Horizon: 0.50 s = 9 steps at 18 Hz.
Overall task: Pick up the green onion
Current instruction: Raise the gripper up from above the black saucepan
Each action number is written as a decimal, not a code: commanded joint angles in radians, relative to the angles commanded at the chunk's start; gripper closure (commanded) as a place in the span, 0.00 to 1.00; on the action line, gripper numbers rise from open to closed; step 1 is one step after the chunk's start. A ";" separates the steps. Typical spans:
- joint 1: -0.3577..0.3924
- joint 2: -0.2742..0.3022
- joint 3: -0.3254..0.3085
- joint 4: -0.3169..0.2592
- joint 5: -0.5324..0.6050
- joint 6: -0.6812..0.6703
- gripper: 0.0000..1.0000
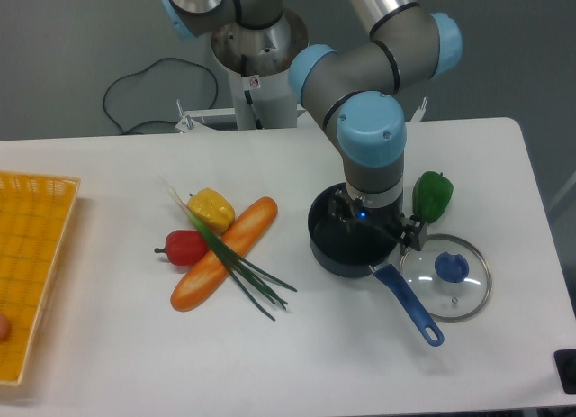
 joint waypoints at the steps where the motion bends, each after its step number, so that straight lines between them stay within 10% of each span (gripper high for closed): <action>1: 0.000 0.002 0.000 0.000 0.000 0.000 0.00; 9: -0.005 -0.003 -0.006 0.003 0.003 -0.027 0.00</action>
